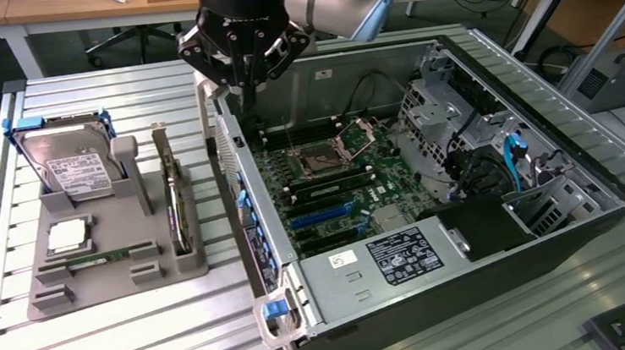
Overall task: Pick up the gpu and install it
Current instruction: 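Reach for the gpu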
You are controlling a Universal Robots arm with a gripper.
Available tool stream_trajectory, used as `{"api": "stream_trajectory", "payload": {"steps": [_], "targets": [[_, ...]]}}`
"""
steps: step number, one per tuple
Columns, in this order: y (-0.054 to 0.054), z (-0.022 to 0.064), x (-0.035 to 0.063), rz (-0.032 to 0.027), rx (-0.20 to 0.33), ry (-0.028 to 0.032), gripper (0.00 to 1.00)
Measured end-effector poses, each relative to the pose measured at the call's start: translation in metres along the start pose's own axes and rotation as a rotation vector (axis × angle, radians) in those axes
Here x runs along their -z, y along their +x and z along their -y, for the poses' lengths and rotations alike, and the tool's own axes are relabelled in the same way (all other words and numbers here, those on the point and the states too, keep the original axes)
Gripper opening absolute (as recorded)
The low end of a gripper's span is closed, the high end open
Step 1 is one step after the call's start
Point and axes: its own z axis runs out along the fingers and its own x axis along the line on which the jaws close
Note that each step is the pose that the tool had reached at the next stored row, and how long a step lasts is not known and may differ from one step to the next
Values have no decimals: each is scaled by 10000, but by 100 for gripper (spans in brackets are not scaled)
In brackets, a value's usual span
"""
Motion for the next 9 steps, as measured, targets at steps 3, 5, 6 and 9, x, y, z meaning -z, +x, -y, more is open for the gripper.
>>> {"api": "stream_trajectory", "payload": {"steps": [3,5,6,9], "targets": [[11,1,0,0,0,0,10],[17,1,0,0,0,0,10],[21,2,1,0,-1,1,10],[31,2,1,0,0,0,10]]}}
